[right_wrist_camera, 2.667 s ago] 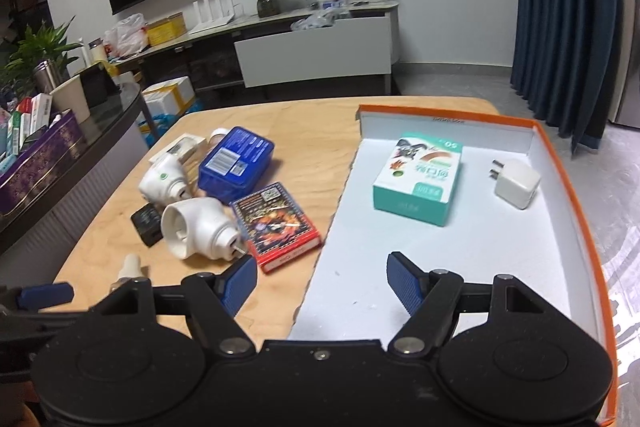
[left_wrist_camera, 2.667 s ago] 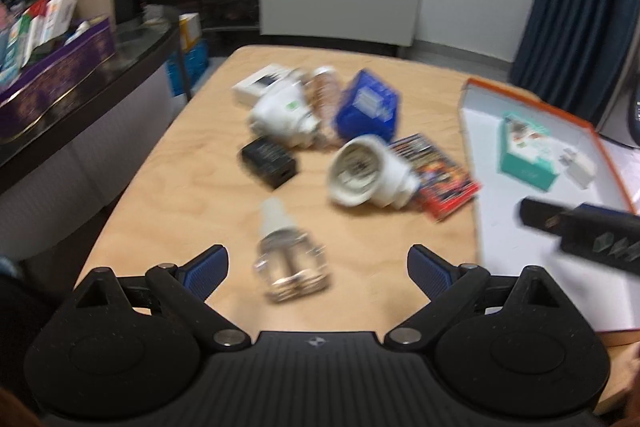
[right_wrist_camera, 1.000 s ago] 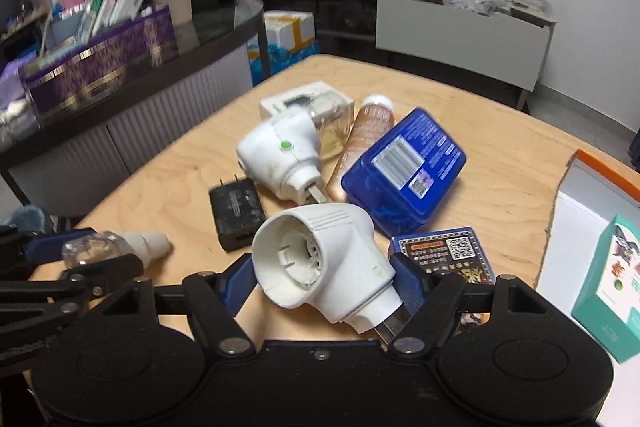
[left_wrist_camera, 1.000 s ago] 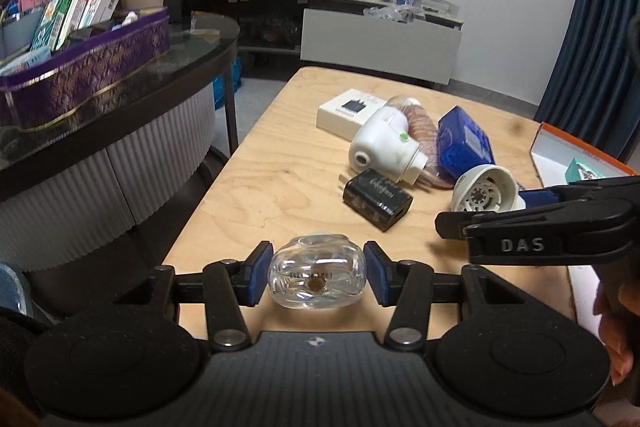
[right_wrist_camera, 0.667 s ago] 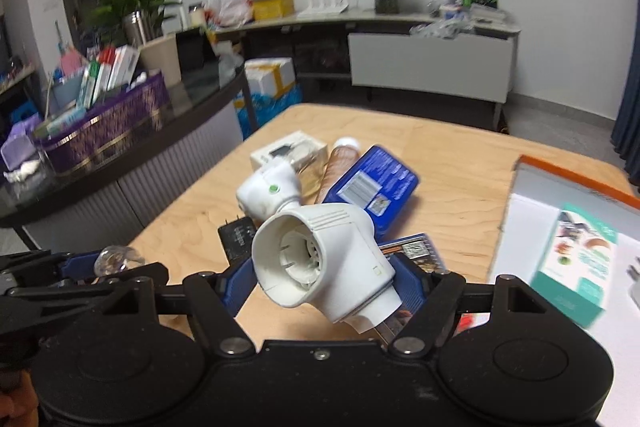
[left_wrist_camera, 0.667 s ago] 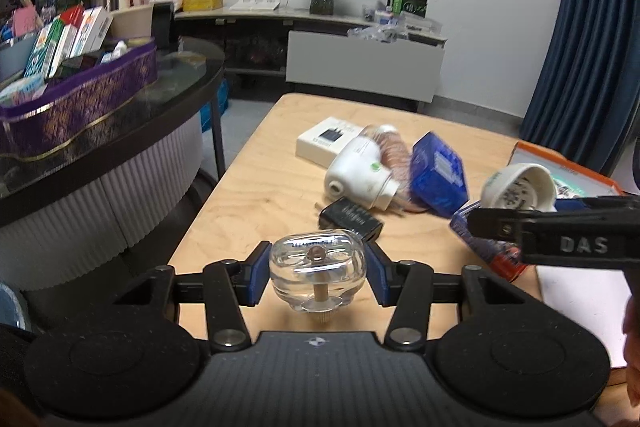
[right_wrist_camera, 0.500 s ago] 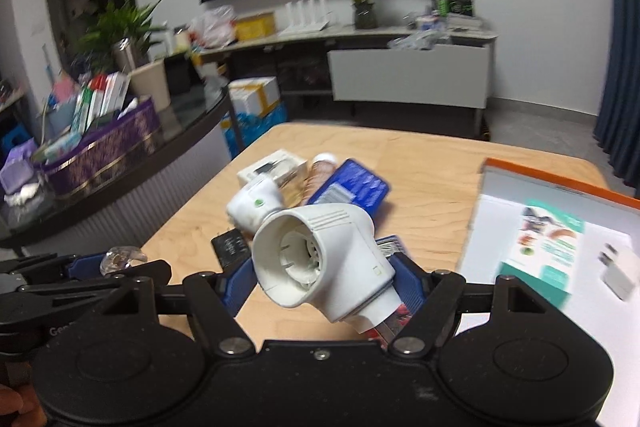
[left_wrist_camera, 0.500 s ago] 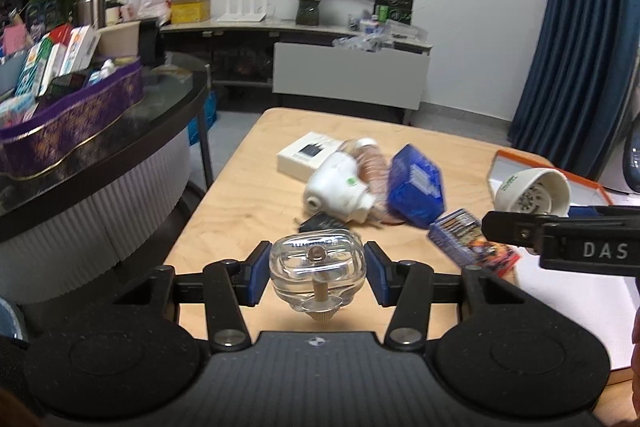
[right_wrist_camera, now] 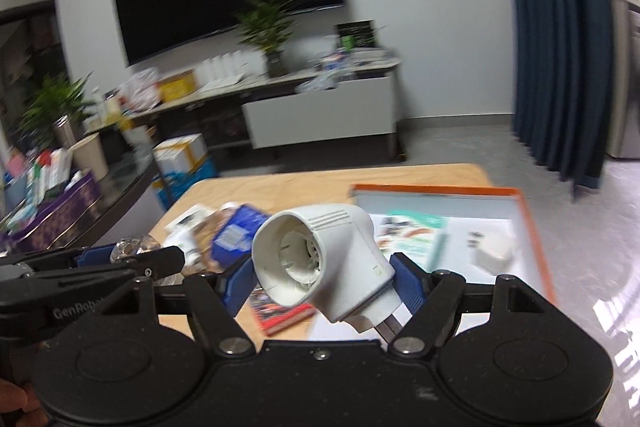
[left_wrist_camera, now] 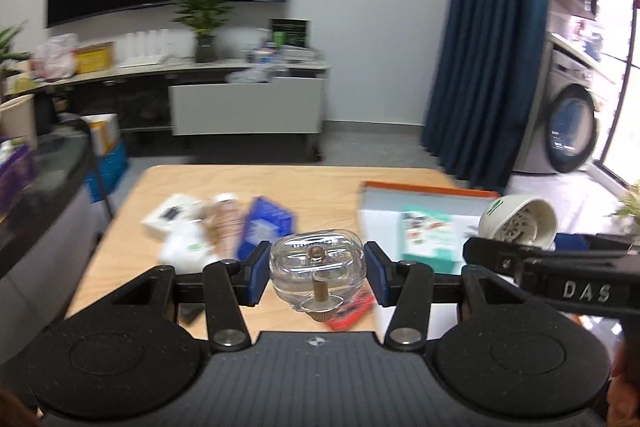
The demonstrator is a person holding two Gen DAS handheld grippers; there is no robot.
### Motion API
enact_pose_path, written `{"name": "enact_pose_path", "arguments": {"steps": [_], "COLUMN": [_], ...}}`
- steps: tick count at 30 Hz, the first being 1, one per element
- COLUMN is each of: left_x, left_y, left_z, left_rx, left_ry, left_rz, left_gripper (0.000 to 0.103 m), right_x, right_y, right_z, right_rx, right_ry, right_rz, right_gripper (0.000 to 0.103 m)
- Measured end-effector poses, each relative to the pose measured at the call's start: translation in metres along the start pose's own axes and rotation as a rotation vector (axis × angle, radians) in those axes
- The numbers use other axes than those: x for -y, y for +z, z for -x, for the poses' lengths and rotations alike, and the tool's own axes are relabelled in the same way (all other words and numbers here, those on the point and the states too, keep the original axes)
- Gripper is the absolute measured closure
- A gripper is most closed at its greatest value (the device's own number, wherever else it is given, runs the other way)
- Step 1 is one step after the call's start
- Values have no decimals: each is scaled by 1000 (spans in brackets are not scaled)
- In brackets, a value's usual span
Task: Organize rigid objects
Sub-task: 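Carry the glass bottle with the left gripper while the right carries the white adapter over the lid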
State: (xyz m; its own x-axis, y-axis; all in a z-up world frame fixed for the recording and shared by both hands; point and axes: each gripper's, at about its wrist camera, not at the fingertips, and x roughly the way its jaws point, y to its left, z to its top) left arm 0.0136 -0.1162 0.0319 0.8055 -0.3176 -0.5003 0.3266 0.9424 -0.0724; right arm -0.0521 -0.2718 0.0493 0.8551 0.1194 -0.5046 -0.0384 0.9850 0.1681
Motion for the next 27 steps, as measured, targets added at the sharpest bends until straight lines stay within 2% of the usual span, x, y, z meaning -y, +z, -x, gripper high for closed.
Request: {"name": "enact_pose_path", "arguments": {"steps": [6, 11, 27], "left_x": [35, 51, 67], "left_y": [10, 13, 9], "left_z": [-12, -22, -29], "left_rx": [11, 2, -40], "left_ry": [-60, -79, -100], "left_rz": [-77, -96, -97], "left_gripper": [53, 53, 53], "right_x": [36, 55, 68], "right_y": [0, 0, -11], "right_z": [23, 33, 41], "right_rx": [39, 62, 60], "right_ry": [-94, -145, -168], "right_rz": [-72, -104, -127], "right_gripper": [16, 16, 16]}}
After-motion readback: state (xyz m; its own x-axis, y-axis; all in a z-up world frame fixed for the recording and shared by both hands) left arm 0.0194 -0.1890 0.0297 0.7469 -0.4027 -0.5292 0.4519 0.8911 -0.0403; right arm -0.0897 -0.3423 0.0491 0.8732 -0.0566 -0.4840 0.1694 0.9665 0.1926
